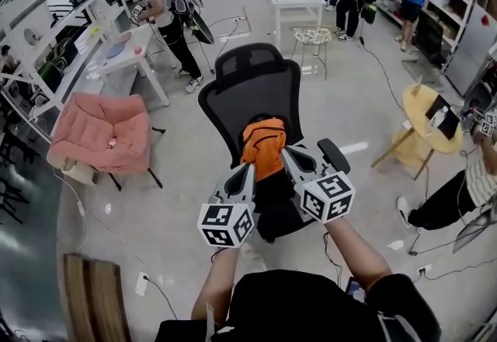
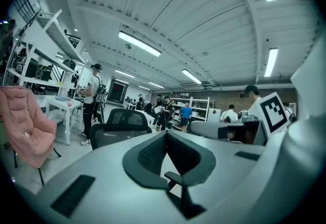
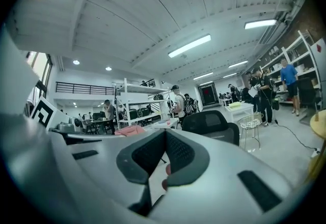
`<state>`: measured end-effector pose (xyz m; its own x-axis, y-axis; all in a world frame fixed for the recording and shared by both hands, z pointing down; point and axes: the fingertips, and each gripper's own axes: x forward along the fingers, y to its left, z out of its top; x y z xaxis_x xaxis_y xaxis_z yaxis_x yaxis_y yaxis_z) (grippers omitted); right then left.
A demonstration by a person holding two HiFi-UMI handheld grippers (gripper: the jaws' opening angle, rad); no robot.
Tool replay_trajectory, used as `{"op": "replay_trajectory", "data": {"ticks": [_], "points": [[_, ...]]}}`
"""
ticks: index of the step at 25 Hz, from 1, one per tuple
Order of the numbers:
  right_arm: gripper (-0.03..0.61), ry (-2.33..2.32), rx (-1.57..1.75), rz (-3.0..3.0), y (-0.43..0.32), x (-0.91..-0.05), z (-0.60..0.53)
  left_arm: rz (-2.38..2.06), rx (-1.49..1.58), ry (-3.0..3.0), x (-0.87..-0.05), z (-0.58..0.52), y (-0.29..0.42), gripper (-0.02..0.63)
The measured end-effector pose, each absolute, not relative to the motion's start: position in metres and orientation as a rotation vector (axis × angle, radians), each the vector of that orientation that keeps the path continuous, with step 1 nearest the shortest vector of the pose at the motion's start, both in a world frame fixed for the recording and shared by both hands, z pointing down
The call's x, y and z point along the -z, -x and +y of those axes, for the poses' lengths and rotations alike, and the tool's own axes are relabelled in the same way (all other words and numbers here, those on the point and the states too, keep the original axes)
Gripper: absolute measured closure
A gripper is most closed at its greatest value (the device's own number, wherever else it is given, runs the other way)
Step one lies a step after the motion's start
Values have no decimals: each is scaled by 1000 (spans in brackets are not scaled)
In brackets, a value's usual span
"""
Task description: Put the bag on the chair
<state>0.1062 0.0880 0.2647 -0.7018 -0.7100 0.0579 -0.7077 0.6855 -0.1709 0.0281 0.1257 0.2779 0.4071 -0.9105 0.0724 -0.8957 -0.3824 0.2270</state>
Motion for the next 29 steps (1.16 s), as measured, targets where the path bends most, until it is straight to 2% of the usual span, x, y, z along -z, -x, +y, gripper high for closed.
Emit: {"op": "replay_trajectory", "data": {"ticks": [29], "points": [[583, 1151, 175, 2891, -156, -249, 168, -1676, 119, -2433, -261, 206, -83, 603]]}}
